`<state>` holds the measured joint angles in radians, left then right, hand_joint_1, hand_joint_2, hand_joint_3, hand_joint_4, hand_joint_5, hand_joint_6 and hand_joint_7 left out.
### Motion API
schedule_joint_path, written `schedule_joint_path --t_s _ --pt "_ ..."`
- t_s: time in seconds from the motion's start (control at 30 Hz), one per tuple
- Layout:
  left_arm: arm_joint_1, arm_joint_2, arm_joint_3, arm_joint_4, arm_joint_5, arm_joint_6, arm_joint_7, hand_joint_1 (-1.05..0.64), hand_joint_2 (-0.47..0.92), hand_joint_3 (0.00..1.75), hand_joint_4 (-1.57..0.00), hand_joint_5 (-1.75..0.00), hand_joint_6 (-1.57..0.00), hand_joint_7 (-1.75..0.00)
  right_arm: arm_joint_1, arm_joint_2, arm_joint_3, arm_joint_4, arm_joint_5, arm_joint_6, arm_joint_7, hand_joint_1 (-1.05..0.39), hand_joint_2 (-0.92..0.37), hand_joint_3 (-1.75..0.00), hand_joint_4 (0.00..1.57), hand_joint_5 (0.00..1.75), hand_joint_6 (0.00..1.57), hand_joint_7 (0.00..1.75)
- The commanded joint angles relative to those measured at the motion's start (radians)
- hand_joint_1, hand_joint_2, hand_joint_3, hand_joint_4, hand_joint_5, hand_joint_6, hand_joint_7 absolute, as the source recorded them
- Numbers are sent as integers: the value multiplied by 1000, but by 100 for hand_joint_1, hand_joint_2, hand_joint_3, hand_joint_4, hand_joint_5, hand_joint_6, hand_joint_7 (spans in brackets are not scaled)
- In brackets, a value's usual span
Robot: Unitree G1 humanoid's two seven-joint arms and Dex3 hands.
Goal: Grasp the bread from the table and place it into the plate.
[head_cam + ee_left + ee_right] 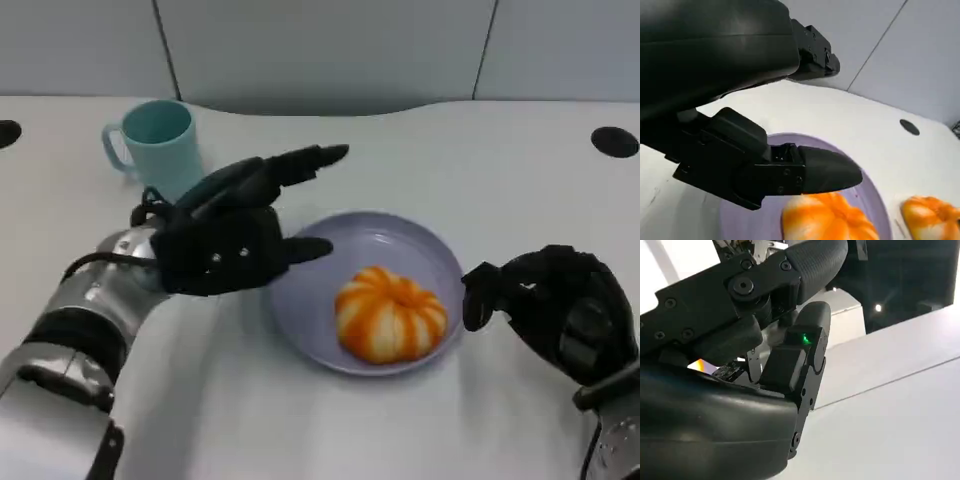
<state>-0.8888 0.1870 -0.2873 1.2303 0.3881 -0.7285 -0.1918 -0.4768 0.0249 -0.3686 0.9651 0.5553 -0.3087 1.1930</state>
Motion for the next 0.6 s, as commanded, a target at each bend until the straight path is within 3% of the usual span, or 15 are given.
schedule_joint_path --t_s 0.03,0.13,0.27,0.47,0.5,0.57,0.6 --pt "105 25 110 -55 -187 -81 -201 -105 92 68 -5 -3 -7 -1 -3 -3 1 -5 0 -10 6 -51 -84 0 71 138 122 1" --pt "224 -6 239 -136 -434 -51 -417 -105 92 61 -10 -6 -10 -3 -3 3 -2 -7 -2 -24 -10 -52 -84 0 72 141 124 2" --pt "355 -46 365 -250 -681 87 -612 -105 92 67 -26 -18 -16 -6 -9 -8 -4 1 2 -5 -6 -53 -83 0 72 142 124 2" --pt "456 -75 446 -346 -795 200 -669 -105 92 73 -31 -25 -19 -7 -10 -22 -7 4 1 4 -8 -53 -83 0 73 141 124 2" --pt "502 -94 475 -375 -840 254 -659 -105 92 68 -55 -44 -39 -15 -9 -33 -8 4 -3 9 -14 -54 -83 0 73 140 124 2" --pt "566 -123 510 -430 -896 329 -647 -105 92 60 -64 -81 -63 -22 -5 -48 -7 -1 -8 17 -25 -55 -82 0 74 139 125 3" --pt "578 -128 514 -450 -900 348 -643 -105 92 59 -65 -88 -67 -23 -3 -50 -6 -4 -9 20 -29 -55 -82 0 74 139 126 3"
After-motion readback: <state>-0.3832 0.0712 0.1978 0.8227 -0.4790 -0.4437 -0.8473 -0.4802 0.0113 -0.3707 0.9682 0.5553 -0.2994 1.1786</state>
